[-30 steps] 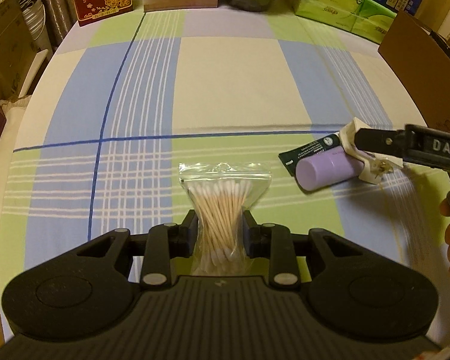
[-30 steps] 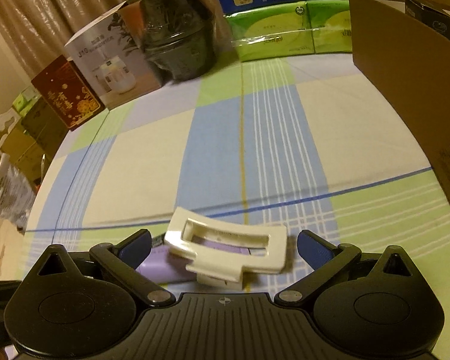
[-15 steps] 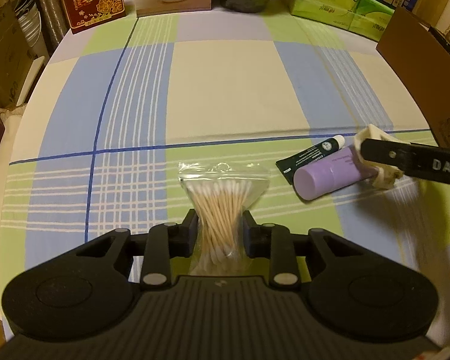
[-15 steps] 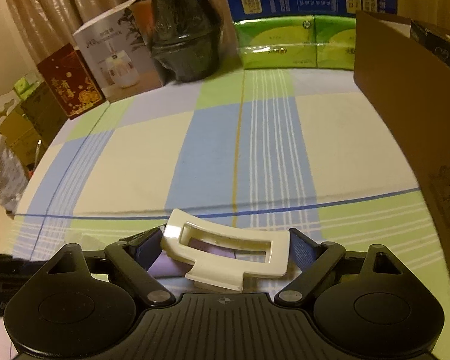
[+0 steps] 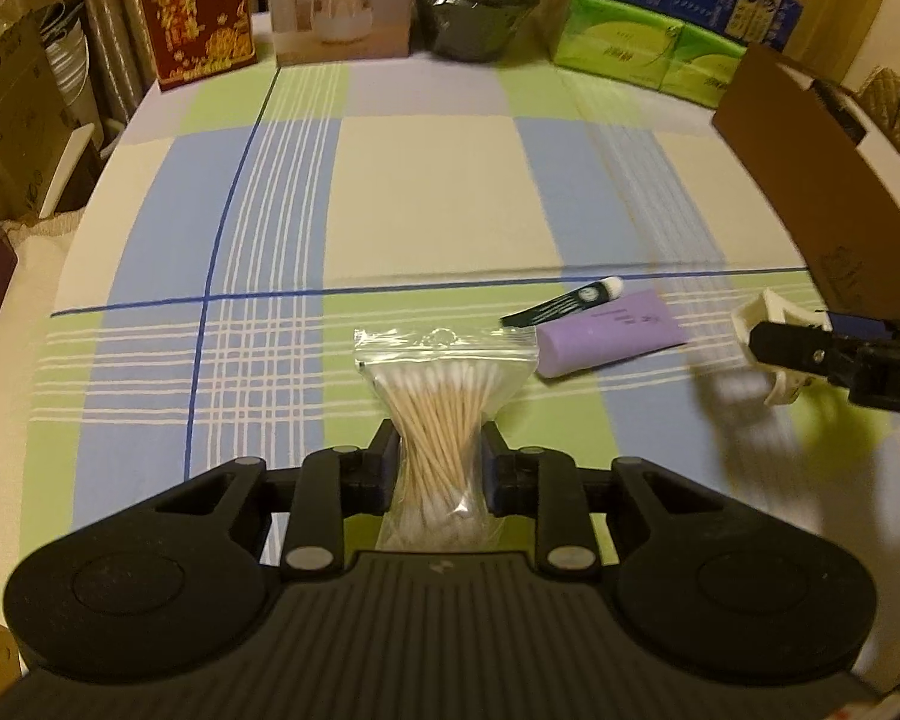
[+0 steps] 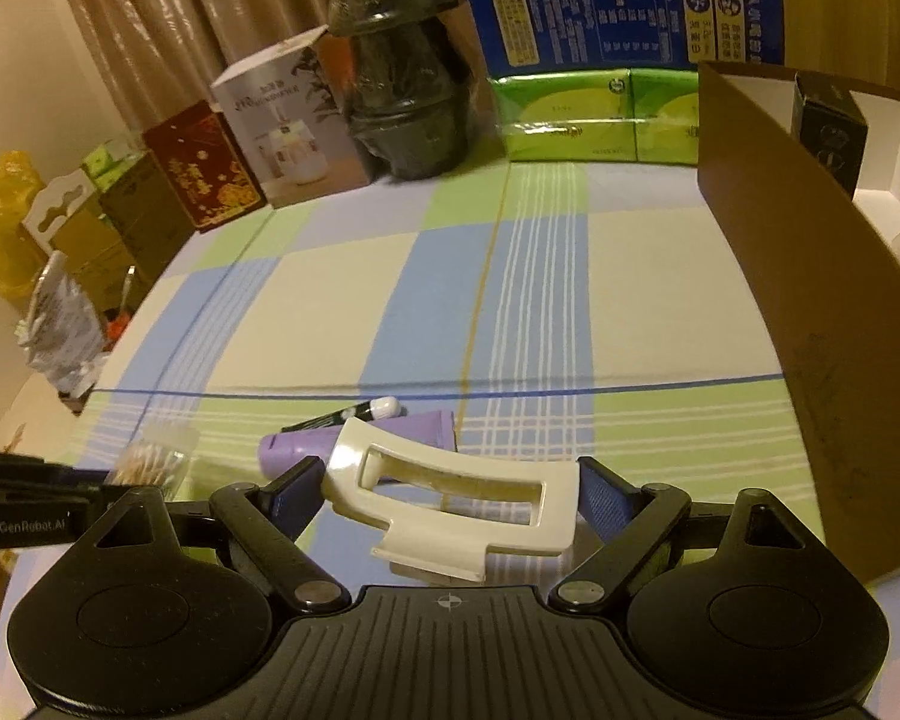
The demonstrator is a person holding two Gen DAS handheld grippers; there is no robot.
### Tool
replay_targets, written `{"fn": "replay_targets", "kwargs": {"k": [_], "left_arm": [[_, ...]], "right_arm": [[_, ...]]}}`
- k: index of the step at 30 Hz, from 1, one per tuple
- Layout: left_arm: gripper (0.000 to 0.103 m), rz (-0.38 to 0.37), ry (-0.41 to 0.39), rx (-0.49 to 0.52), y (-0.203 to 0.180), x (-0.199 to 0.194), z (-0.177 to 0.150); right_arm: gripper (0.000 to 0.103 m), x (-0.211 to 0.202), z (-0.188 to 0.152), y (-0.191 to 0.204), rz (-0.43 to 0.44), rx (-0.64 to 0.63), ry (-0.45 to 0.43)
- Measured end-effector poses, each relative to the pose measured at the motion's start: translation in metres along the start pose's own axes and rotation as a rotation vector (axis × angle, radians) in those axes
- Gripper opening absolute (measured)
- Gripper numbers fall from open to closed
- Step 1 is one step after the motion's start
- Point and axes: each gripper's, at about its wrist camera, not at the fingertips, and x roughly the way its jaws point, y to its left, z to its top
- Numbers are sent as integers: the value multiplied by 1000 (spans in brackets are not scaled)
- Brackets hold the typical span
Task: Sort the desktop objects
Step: 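Carry the swab bag and white clip over the cardboard box with both tools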
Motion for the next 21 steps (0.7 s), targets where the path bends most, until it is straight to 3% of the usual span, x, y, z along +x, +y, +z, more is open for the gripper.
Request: {"fn": "replay_targets", "kwargs": {"k": [10, 21], "left_arm": [[22, -71, -101, 78, -51, -49, 3], [22, -209, -178, 220, -141, -76, 11]], "right_arm": [[85, -60, -7, -11, 46, -17, -67], [85, -128, -18, -59, -28, 38, -147]]}}
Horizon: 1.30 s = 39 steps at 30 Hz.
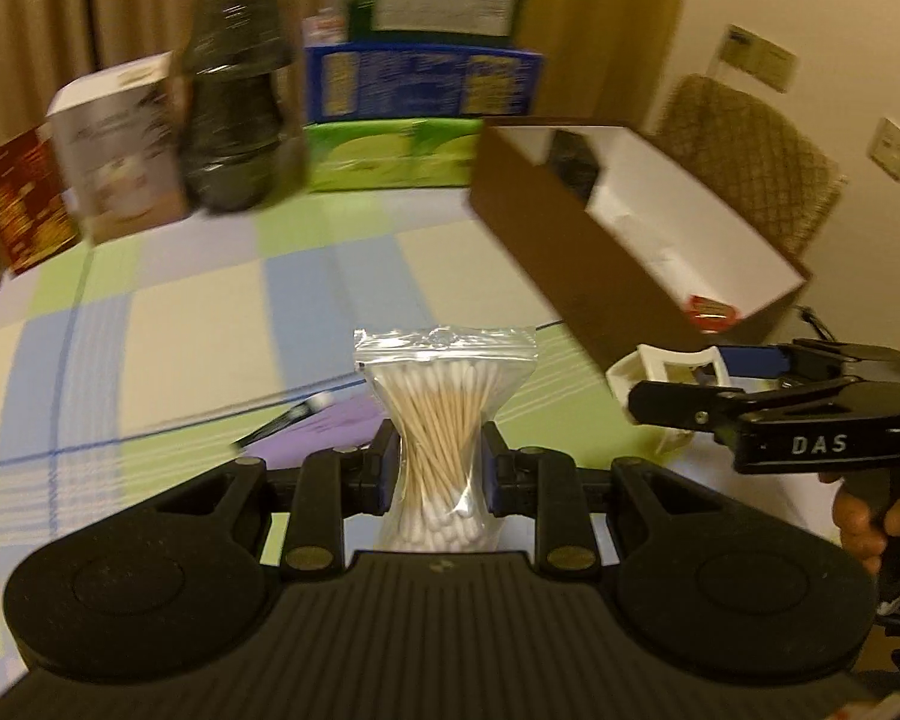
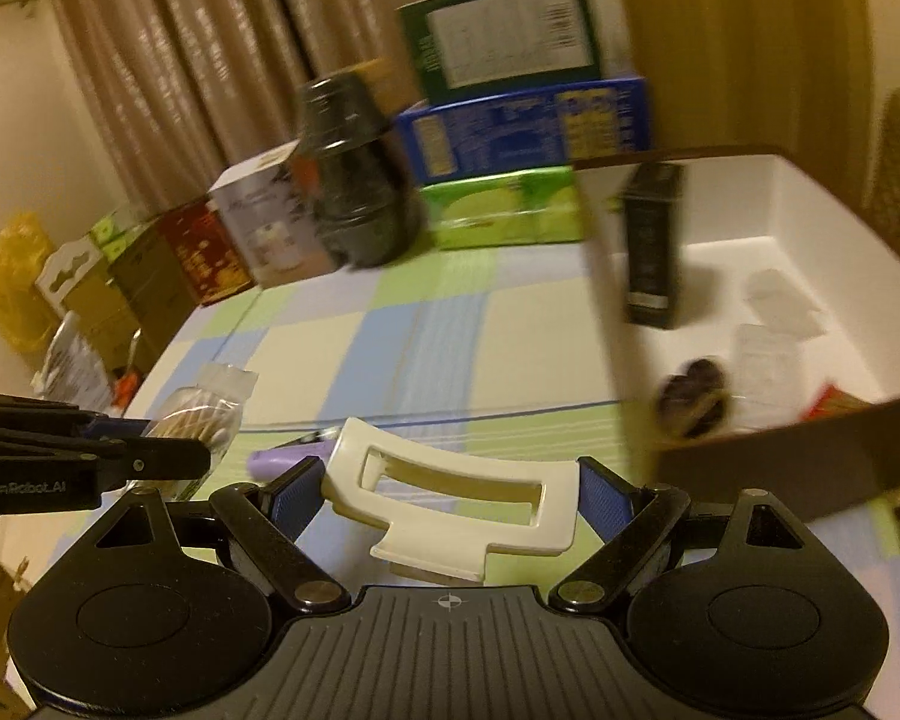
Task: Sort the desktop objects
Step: 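Carry the swab bag and white clip over the cardboard box with both tools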
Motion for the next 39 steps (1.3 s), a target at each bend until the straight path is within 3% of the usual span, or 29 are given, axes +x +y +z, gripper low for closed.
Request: {"fn": "replay_targets", "kwargs": {"k": [8, 17, 28, 39], "left_arm": [[22, -102, -17, 98, -65, 23, 26], [22, -171, -58, 156, -130, 60, 75], [22, -132, 16, 134, -173, 146, 127], [23, -52, 104, 125, -183, 218, 146]], "right_arm": [[85, -38, 7, -57, -88, 54, -56], [85, -54, 43, -122, -154, 21, -119], [85, -13, 82, -191, -159, -83, -76], [85, 30, 99, -228, -149, -163, -10]]}}
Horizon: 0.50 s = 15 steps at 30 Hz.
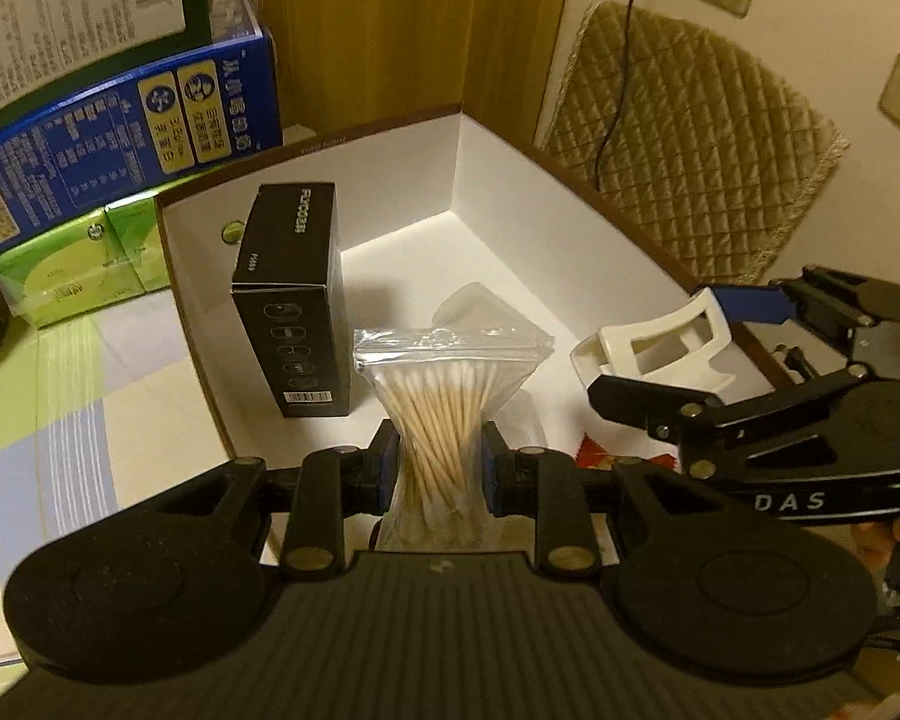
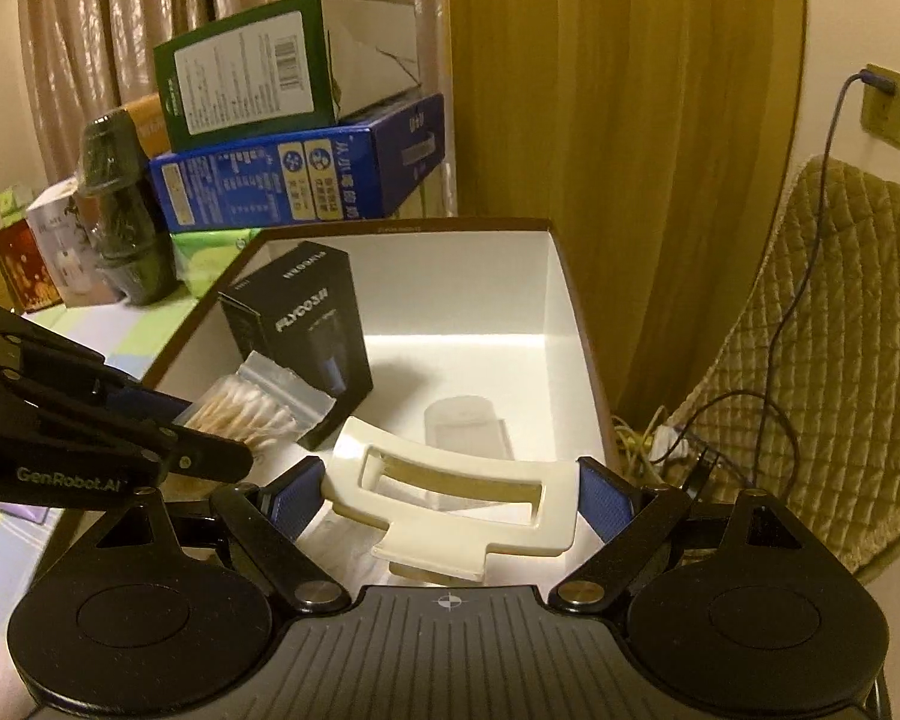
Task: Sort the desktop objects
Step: 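Carry the swab bag and white clip over the cardboard box with both tools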
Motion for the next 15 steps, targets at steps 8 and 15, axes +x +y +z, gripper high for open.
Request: {"fn": "replay_targets", "kwargs": {"k": [8, 15], "left_arm": [[30, 14, 28, -9, 1, 22, 3], [47, 33, 17, 14, 2, 21, 4]], "right_arm": [[85, 13, 6, -10, 21, -36, 13], [86, 18, 7, -9, 55, -138, 22]]}}
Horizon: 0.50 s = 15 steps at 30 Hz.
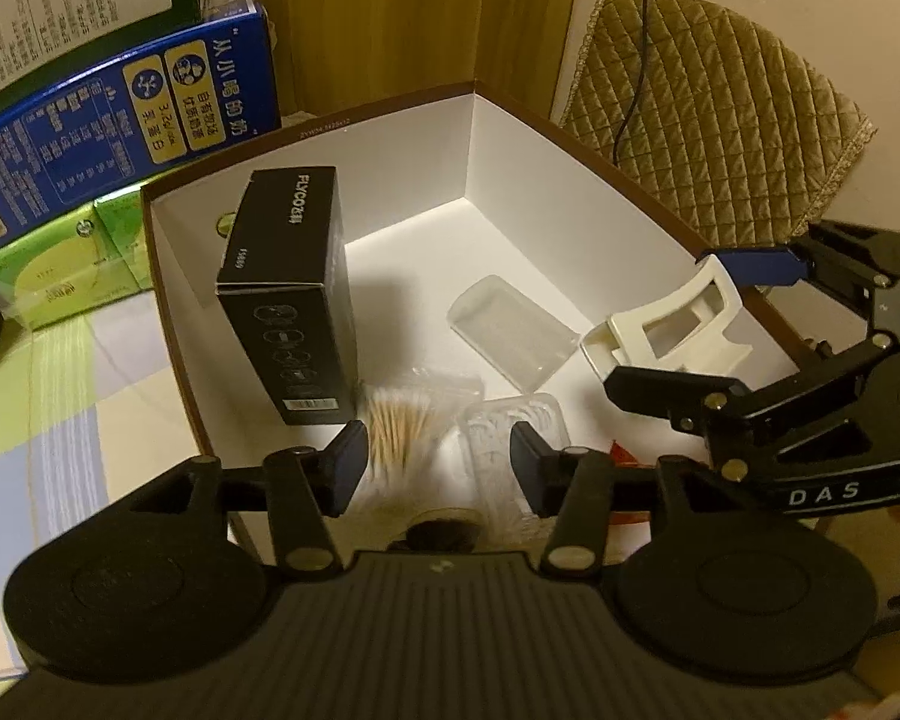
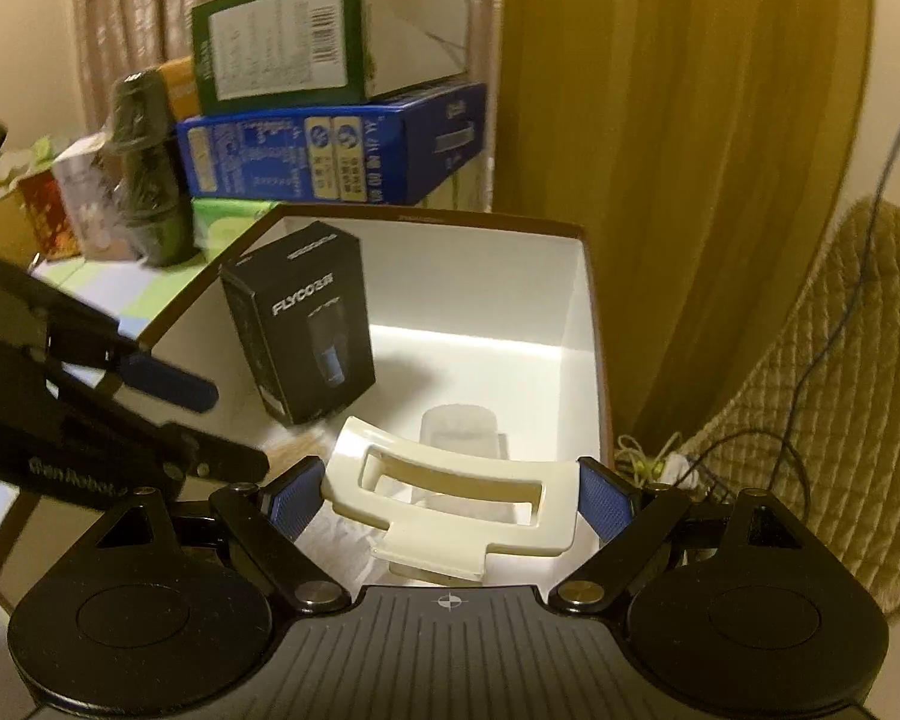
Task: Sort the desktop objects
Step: 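Carry the swab bag and white clip over the cardboard box with both tools, then open both tools to drop the swab bag and clip into the box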
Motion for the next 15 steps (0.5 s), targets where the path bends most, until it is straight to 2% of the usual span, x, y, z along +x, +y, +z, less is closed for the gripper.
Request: {"fn": "replay_targets", "kwargs": {"k": [9, 15], "left_arm": [[49, 6, 2, -23, 10, -2, 0], [51, 5, 5, -24, 11, -4, -3]], "right_arm": [[86, 14, -2, 10, -22, -129, 11], [86, 16, -4, 11, -25, -146, 22]]}}
